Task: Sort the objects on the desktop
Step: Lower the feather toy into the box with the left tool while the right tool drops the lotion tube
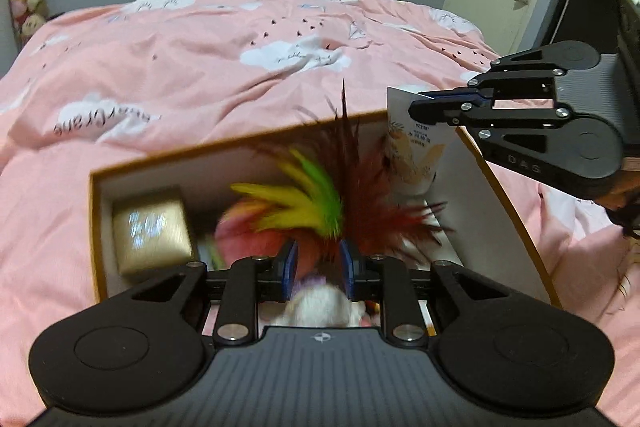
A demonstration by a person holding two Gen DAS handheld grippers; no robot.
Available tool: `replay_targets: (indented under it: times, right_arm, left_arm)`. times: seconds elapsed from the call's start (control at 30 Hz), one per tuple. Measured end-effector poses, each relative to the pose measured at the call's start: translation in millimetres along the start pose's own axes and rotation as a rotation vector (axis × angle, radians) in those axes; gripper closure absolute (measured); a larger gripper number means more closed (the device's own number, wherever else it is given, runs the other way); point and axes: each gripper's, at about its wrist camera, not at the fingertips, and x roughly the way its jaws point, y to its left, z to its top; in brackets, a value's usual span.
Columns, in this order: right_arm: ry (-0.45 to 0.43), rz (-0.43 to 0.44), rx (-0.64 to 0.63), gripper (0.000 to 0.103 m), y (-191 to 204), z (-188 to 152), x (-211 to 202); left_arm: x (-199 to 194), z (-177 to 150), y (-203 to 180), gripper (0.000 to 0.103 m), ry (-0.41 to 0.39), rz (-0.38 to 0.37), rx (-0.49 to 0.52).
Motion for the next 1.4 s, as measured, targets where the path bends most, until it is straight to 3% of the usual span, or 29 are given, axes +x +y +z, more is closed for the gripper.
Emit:
replay_targets:
  times: [0.4, 0.8, 1.2, 1.4]
  right_arm:
    - [0.052, 0.011, -0.063, 0.102, 6, -17, 2]
    - [0.158, -0.053, -0.117, 0.099, 13, -26, 4]
    - [0.114, -0.057, 0.035, 0.099, 11, -21, -28]
    - [0.084, -0.040, 0.191, 0.083, 34, -19, -65]
  left_arm:
    - [-3, -34, -2, 0.078, 0.070, 0.019, -0.054]
    - [-10, -43, -5, 0.077, 0.080, 0.012, -0.085]
    - [-37, -57, -12, 0.077, 0.013, 0.032, -0.085]
    - [-68, -63, -21, 0.077, -0.055, 0.061, -0.044]
